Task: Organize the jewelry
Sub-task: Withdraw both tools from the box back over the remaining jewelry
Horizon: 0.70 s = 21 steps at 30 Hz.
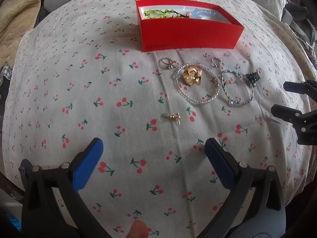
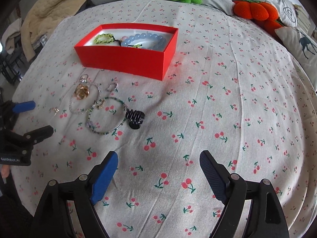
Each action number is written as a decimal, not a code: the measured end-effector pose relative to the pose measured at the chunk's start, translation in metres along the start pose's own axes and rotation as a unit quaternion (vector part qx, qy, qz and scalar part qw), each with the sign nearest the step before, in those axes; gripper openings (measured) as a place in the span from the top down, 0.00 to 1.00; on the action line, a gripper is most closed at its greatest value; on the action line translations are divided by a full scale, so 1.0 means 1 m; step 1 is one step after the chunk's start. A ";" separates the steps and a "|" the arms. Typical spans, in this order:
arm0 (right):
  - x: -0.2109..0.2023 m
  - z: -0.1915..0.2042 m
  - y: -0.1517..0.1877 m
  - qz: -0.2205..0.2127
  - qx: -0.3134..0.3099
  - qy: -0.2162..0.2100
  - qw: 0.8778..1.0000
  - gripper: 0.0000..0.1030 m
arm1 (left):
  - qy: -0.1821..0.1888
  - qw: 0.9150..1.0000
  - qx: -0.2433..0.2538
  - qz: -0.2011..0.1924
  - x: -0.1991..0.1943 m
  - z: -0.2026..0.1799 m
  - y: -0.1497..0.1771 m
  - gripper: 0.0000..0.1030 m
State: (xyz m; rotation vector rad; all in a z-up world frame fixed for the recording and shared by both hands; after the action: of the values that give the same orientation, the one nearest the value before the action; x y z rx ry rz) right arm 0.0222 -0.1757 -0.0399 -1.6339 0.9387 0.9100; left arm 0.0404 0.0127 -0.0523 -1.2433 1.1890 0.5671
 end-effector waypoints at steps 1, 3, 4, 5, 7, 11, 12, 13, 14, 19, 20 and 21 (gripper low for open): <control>0.004 0.004 0.002 0.005 -0.008 0.001 1.000 0.17 | 0.001 1.000 0.003 0.004 0.003 0.001 0.002 0.01; 0.009 0.010 0.005 0.008 -0.021 0.006 1.000 0.15 | 0.003 1.000 0.008 -0.005 0.004 0.001 0.005 0.00; 0.011 0.011 0.005 0.004 -0.024 0.011 1.000 0.13 | 0.003 1.000 0.011 -0.009 0.005 0.001 0.006 0.00; 0.012 0.012 0.005 0.001 -0.024 0.014 1.000 0.08 | 0.003 1.000 0.013 -0.012 0.005 0.001 0.006 0.00; 0.017 0.010 0.003 0.006 -0.017 0.014 1.000 0.01 | 0.005 1.000 0.018 -0.023 0.007 0.001 0.009 0.00; 0.025 0.004 -0.001 0.002 0.004 -0.002 1.000 0.00 | 0.010 0.999 0.027 -0.030 0.008 0.001 0.008 0.00; 0.025 0.005 -0.002 -0.001 0.000 0.001 1.000 0.00 | 0.012 0.999 0.028 -0.028 0.008 0.000 0.007 0.00; 0.025 0.006 -0.002 -0.009 -0.001 0.004 1.000 0.00 | 0.015 0.999 0.031 -0.027 0.008 0.000 0.006 0.00; 0.026 0.006 -0.002 -0.016 -0.001 0.005 1.000 0.00 | 0.016 0.999 0.035 -0.026 0.008 0.000 0.004 0.00; 0.027 0.007 -0.007 -0.013 -0.007 0.005 1.000 0.00 | 0.032 0.998 0.042 -0.030 0.007 -0.003 -0.006 0.00; 0.027 0.007 -0.008 -0.010 -0.009 0.003 1.000 0.00 | 0.038 0.998 0.041 -0.033 0.007 -0.004 -0.008 0.01; 0.028 0.006 -0.010 -0.010 -0.011 0.002 1.000 0.00 | 0.042 0.998 0.040 -0.035 0.006 -0.005 -0.009 0.01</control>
State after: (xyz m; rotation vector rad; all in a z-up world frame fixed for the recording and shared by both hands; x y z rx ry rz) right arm 0.0426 -0.1720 -0.0624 -1.6613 0.9160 0.9071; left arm 0.0482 0.0040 -0.0537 -1.2454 1.2219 0.4147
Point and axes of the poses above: each gripper's, at about its wrist camera, not at the fingertips, and x roughly the way its jaws point, z to its left, y to its underside, the point moved 1 cm from there along x, roughly the way its jaws point, and after that the axes turned 10 degrees about y, right-handed, at the moved point
